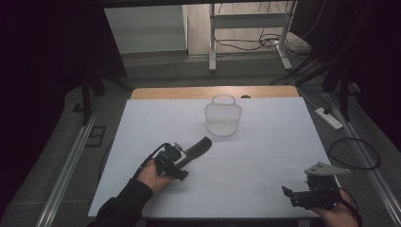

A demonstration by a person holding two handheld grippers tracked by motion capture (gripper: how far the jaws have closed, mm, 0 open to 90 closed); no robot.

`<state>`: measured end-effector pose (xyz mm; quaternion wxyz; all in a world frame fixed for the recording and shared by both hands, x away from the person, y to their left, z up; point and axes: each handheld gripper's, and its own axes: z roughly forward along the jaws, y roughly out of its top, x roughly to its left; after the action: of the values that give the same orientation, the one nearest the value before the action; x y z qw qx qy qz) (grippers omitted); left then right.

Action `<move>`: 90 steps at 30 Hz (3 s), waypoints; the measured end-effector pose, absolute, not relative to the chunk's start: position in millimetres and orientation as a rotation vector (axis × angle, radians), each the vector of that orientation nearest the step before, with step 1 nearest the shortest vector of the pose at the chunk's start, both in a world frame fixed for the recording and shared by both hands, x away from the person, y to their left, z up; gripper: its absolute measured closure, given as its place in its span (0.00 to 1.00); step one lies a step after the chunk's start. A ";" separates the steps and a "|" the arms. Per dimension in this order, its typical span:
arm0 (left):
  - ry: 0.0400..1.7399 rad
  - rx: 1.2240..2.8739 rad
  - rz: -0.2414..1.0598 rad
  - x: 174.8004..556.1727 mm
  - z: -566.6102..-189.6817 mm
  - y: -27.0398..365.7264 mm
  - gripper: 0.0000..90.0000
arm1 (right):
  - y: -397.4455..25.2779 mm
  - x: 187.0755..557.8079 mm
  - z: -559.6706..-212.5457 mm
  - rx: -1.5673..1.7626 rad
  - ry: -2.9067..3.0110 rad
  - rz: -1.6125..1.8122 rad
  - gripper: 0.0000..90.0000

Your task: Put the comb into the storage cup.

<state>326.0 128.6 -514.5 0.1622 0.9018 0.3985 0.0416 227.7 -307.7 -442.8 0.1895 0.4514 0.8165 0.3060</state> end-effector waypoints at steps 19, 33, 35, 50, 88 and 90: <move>1.205 2.520 0.081 325.8 -509.2 135.7 0.80 | -307.1 227.3 -442.9 1.259 2.296 0.861 0.02; 1.198 2.393 0.111 321.9 -494.0 149.3 0.80 | -306.9 227.1 -442.9 1.258 2.296 0.860 0.02; 1.195 2.377 0.108 321.4 -492.1 150.9 0.81 | -306.8 227.2 -442.9 1.258 2.296 0.859 0.02; 1.141 2.299 0.145 313.4 -480.5 157.1 0.81 | -306.8 226.8 -442.7 1.256 2.294 0.861 0.02; 1.011 2.166 0.224 276.8 -452.6 160.1 0.80 | -302.6 222.7 -436.2 1.157 2.296 0.926 0.00; 1.011 2.163 0.227 275.1 -452.7 161.3 0.80 | -302.5 223.1 -434.4 1.152 2.298 0.947 0.00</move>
<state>275.1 161.3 -452.7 0.3631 0.8403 0.3929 0.0882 223.1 -302.5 -434.4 0.1998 0.4122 0.8218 0.3389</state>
